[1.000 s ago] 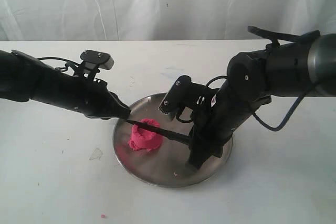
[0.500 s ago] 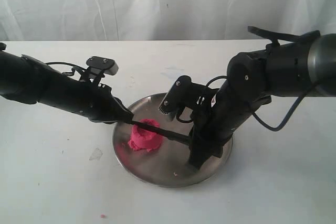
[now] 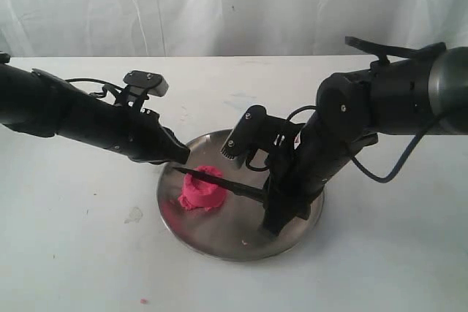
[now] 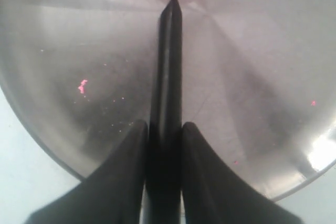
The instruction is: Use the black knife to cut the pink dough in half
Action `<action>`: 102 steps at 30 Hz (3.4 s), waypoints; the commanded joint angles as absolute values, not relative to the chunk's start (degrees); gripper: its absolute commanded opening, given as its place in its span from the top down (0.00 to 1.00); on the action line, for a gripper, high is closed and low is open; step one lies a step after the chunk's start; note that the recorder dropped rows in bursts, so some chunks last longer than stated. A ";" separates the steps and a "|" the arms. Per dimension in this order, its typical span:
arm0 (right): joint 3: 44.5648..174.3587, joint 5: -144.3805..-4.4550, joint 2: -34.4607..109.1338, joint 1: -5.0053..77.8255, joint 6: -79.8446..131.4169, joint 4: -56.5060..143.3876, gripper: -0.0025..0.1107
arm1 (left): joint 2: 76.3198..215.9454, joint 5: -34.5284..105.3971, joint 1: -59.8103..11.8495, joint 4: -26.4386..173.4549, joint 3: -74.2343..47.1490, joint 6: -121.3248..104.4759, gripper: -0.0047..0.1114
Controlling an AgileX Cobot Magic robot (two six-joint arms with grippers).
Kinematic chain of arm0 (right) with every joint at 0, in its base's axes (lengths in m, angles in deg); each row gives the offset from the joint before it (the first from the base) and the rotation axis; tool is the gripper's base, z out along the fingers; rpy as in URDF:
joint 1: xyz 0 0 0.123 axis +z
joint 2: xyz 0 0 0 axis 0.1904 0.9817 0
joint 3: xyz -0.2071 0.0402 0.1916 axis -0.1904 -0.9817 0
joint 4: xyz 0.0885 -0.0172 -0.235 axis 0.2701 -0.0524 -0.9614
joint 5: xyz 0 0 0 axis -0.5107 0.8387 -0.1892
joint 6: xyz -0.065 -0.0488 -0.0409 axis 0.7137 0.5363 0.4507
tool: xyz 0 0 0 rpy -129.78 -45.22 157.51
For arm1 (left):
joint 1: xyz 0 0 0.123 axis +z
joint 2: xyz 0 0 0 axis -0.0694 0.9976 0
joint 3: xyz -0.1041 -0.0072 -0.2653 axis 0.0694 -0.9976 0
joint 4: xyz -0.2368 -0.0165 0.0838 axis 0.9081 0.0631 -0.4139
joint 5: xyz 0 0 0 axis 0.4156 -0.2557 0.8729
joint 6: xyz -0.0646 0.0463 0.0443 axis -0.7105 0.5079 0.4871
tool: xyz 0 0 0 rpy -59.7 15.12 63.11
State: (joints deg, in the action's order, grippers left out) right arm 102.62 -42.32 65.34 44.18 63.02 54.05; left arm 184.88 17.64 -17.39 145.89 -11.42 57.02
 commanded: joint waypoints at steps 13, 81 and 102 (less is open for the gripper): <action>102.37 -41.92 65.22 44.03 63.82 54.09 0.98 | 190.12 16.37 -17.27 145.84 -10.82 56.78 0.96; 102.47 -41.33 66.89 44.03 63.82 54.09 0.98 | 180.91 18.10 -17.27 143.70 -15.71 56.53 0.96; 102.80 -41.21 66.89 44.03 63.82 54.09 0.98 | 183.93 18.71 -17.27 146.54 -15.71 58.46 0.96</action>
